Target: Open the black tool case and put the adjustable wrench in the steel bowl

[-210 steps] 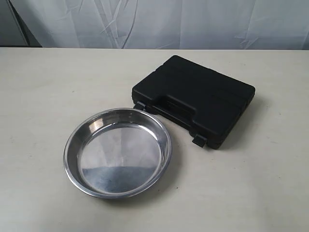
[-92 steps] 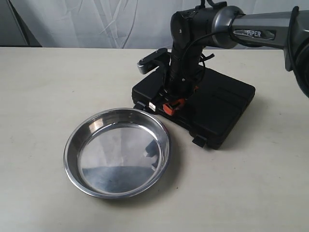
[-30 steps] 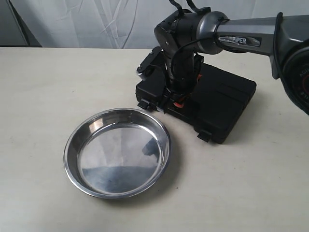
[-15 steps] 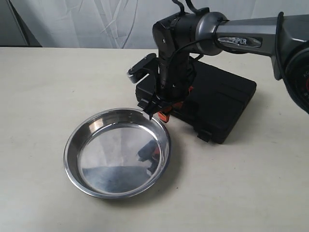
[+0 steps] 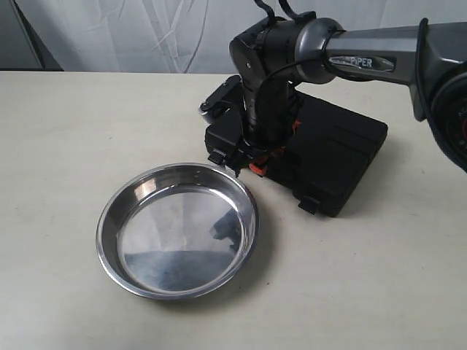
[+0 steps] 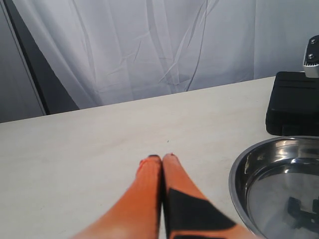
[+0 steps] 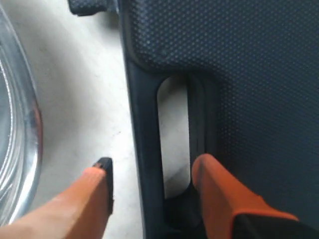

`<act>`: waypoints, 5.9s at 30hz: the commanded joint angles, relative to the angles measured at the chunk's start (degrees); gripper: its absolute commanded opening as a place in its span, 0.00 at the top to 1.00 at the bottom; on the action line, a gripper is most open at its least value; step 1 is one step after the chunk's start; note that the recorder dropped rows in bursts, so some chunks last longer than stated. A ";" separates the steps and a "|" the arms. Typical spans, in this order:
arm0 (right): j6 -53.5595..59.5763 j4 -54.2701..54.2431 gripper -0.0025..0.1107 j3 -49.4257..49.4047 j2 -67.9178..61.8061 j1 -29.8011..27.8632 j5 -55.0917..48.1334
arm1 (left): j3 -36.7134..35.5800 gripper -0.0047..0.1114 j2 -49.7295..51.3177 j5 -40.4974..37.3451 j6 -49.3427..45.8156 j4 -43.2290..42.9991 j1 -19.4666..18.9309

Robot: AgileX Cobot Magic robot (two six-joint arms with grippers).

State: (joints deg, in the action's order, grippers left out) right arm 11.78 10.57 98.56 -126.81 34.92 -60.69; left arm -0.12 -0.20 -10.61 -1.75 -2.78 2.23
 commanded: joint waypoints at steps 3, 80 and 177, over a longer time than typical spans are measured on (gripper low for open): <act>0.14 -1.97 0.54 -0.12 0.27 0.01 1.22 | 0.12 0.96 0.20 0.30 0.03 0.10 0.21; -16.76 30.13 0.98 -1.25 15.86 -13.40 -0.05 | 0.12 0.96 0.20 0.22 0.03 0.10 0.21; -35.31 45.76 0.83 -1.25 16.19 -19.54 -7.96 | 0.12 0.96 0.20 0.22 0.03 0.10 0.21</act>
State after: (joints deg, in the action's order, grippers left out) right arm -23.75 52.76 96.69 -111.72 15.67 -68.68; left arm -0.12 -0.20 -10.61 -1.75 -2.78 2.23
